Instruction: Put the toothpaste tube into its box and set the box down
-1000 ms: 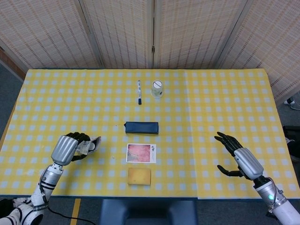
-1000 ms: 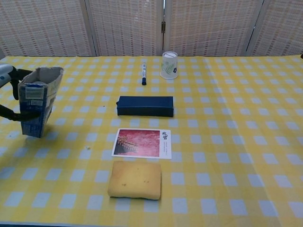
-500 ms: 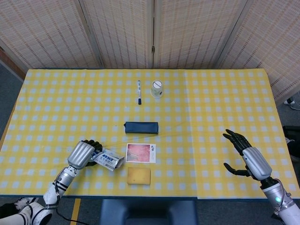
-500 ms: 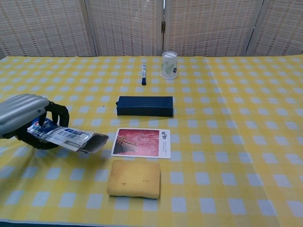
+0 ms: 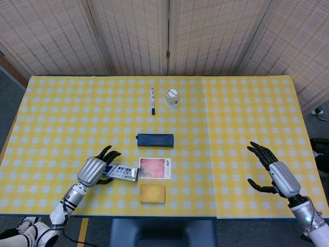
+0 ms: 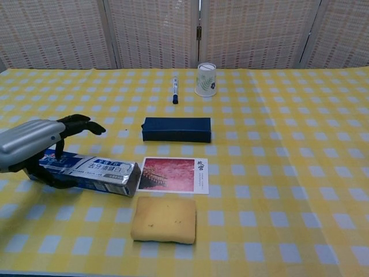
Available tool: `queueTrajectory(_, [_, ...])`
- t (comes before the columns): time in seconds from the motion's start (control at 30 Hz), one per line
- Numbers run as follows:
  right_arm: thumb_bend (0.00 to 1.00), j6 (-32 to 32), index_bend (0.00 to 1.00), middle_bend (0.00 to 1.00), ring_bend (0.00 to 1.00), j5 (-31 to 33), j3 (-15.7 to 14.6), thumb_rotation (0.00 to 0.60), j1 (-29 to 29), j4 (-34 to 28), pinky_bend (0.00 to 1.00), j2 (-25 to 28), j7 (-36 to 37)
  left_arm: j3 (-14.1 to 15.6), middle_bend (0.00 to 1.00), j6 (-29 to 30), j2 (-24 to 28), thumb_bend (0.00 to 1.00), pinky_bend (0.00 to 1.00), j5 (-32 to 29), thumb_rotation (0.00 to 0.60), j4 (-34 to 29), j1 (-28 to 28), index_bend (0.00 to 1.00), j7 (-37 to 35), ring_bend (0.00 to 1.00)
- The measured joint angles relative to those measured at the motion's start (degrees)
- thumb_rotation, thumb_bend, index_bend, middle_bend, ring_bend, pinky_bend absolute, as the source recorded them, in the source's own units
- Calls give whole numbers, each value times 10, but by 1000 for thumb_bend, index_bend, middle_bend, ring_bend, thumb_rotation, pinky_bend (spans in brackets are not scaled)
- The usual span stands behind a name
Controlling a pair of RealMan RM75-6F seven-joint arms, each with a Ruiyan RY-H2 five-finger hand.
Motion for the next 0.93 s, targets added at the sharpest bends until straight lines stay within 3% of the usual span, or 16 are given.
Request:
queueTrajectory(0.2, [370, 5, 0, 0, 0, 7, 1, 600, -7, -6, 0, 7, -26, 1, 142, 29, 35, 185, 4, 8, 600, -44, 9, 103, 9, 0])
queueTrajectory(0.33, [370, 12, 0, 0, 0, 23, 4, 600, -19, -15, 0, 13, -84, 2, 142, 70, 84, 186, 0, 7, 600, -93, 32, 104, 31, 4])
queueTrajectory(0.57, [371, 47, 0, 0, 0, 85, 22, 600, -58, -47, 0, 5, -293, 9, 142, 182, 187, 187, 0, -19, 600, -178, 128, 137, 34, 11])
queueTrajectory(0.77, [371, 110, 0, 0, 0, 134, 47, 600, -97, -80, 0, -25, -474, 21, 138, 255, 232, 187, 0, -59, 600, -246, 213, 134, 76, 8])
queueTrajectory(0.93, [371, 125, 0, 0, 0, 152, 57, 600, -116, -101, 0, -35, -502, 33, 138, 251, 273, 186, 0, -58, 600, -303, 230, 134, 101, 12])
